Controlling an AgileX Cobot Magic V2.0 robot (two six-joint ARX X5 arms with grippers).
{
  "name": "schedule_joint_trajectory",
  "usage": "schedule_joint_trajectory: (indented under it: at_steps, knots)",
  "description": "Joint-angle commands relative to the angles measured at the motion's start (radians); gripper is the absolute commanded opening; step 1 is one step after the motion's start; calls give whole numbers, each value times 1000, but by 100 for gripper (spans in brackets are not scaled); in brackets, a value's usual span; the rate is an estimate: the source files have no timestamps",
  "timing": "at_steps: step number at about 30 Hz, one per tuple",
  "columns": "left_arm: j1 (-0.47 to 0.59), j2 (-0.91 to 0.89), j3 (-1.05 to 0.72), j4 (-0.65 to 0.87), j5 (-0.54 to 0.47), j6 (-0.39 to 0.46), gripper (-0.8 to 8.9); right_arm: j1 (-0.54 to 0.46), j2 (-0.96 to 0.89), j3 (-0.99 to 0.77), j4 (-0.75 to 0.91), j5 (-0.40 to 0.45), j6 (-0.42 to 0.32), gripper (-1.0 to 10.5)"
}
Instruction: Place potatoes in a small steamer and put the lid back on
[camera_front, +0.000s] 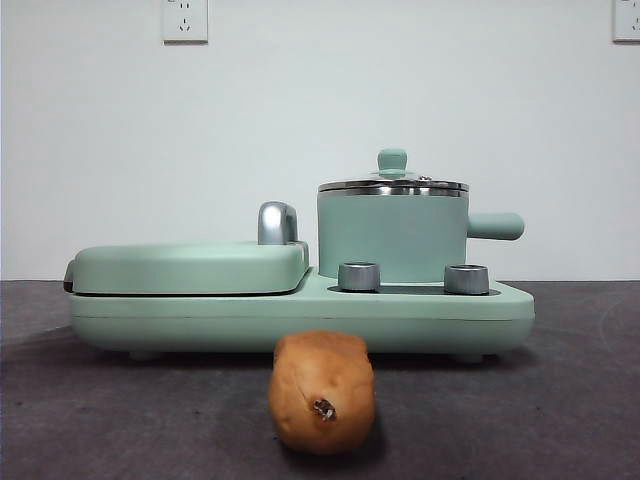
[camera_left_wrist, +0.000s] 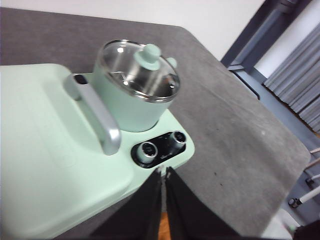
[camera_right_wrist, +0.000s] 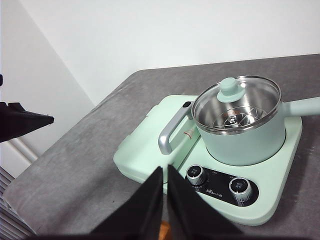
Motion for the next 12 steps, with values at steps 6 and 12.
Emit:
schedule_joint_trajectory:
  at_steps: [6, 12]
  knots:
    - [-41, 13, 23, 12, 6, 20, 297, 3, 7, 11, 2, -5, -6, 250]
    - [-69, 15, 24, 23, 6, 20, 491, 3, 7, 11, 0, -2, -4, 460]
